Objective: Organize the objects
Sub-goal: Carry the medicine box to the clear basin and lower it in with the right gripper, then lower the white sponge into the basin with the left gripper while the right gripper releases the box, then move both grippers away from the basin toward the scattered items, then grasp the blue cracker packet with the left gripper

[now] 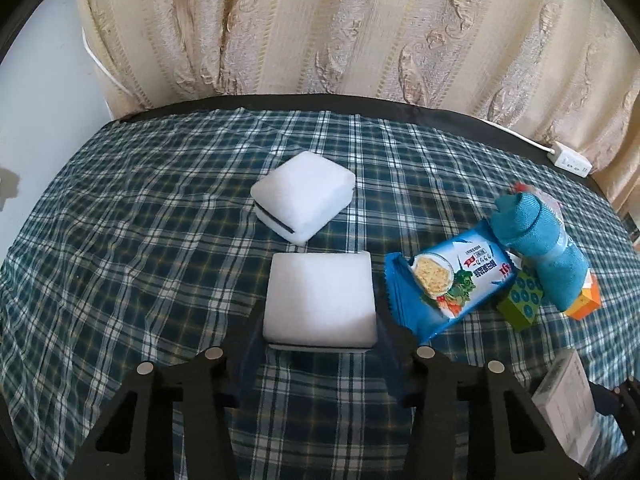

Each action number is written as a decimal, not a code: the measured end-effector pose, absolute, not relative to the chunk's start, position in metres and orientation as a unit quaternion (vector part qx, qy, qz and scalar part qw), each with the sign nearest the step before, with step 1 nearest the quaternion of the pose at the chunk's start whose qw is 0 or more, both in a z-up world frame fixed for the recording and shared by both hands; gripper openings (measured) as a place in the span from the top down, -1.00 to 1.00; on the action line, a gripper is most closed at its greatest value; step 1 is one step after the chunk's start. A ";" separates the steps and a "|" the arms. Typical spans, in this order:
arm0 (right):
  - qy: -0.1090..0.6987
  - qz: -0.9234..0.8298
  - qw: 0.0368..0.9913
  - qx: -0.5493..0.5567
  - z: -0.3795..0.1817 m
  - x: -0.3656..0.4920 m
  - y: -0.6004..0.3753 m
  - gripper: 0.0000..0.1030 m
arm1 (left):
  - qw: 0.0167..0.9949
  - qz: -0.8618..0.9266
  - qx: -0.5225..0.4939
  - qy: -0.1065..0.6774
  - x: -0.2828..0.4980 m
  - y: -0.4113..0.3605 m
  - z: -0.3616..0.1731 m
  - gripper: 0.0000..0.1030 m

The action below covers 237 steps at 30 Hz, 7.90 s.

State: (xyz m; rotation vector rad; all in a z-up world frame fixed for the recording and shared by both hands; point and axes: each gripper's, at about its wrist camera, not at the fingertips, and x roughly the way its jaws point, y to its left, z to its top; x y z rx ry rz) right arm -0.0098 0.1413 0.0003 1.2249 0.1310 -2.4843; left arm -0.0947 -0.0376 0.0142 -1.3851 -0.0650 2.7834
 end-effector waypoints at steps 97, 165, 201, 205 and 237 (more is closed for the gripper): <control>-0.175 -0.904 -0.124 0.370 0.025 0.160 0.436 -0.25 | 0.234 0.882 -0.406 0.055 -0.003 0.144 0.079 -0.02; -0.204 -0.921 -0.115 0.311 0.050 0.176 0.435 -0.40 | 0.368 0.823 -0.415 0.119 0.068 0.253 0.056 -0.89; -0.170 -0.927 0.027 0.334 0.070 0.105 0.318 -0.65 | 0.182 0.881 -0.437 0.014 -0.011 0.088 0.046 -0.99; -0.174 -0.922 0.039 0.343 0.066 0.098 0.307 -0.65 | 0.139 0.884 -0.447 -0.012 -0.028 0.055 0.034 -0.99; -0.174 -0.897 0.090 0.396 0.038 0.046 0.269 -0.65 | 0.076 0.892 -0.438 0.085 -0.109 0.015 0.023 -0.99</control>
